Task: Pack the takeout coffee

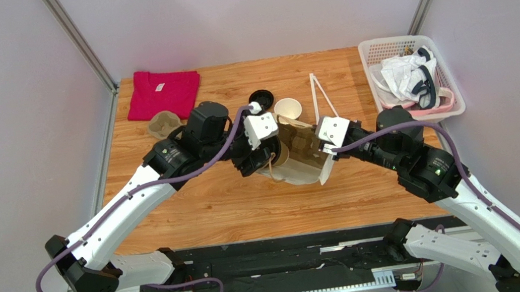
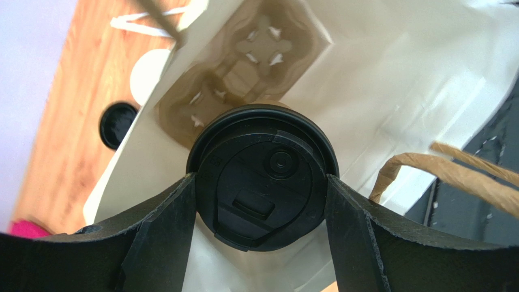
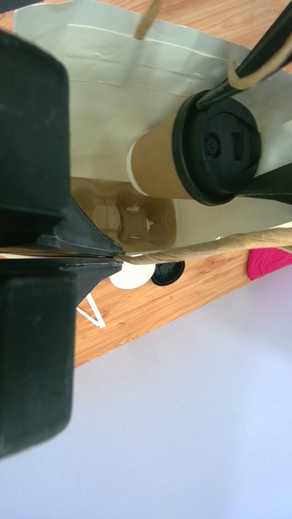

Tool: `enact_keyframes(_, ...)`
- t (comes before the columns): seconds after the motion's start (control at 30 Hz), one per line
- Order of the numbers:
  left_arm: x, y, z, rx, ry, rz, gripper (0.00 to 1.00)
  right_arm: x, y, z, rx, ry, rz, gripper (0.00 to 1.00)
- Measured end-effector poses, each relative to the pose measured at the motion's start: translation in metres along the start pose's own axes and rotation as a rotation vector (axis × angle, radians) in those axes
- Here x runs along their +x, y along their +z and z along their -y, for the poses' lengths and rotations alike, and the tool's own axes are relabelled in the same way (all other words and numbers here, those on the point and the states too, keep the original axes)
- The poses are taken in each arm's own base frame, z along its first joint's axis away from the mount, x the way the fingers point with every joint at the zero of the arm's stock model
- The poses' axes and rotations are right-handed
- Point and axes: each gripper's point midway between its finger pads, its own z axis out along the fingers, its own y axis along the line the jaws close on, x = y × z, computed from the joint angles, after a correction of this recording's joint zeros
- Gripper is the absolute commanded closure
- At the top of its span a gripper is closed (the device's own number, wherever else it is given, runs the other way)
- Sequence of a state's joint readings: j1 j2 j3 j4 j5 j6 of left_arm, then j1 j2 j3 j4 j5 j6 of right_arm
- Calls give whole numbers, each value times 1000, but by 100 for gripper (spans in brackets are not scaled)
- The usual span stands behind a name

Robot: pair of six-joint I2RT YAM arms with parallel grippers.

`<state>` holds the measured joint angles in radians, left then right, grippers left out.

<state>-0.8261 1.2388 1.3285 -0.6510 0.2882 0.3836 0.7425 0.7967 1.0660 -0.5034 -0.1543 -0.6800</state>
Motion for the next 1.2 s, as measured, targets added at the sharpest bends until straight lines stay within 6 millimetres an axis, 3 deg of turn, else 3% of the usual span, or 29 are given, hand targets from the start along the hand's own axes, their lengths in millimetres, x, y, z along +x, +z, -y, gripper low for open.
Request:
enact_keyframes(0.43, -5, 11, -10, -19, -158, 6, 87, -1, 1, -14, -15, 67, -8, 100)
enact_keyframes(0.67, -4, 25, -11, -53, -156, 11, 88, 0, 9, -17, 28, 287, -103, 100)
enact_keyframes(0.8, 12, 32, -9, -67, -149, -10, 88, 5, 5, -17, 61, 404, -147, 100)
enact_keyframes(0.9, 24, 36, -8, -73, -144, -36, 88, 8, 2, -21, 68, 476, -173, 85)
enact_keyframes(1.03, 30, 37, -7, -78, -120, -48, 88, 13, 0, -24, 81, 531, -199, 54)
enact_keyframes(1.2, 36, 34, -3, -69, -72, -54, 89, 18, -3, -25, 89, 545, -226, 39)
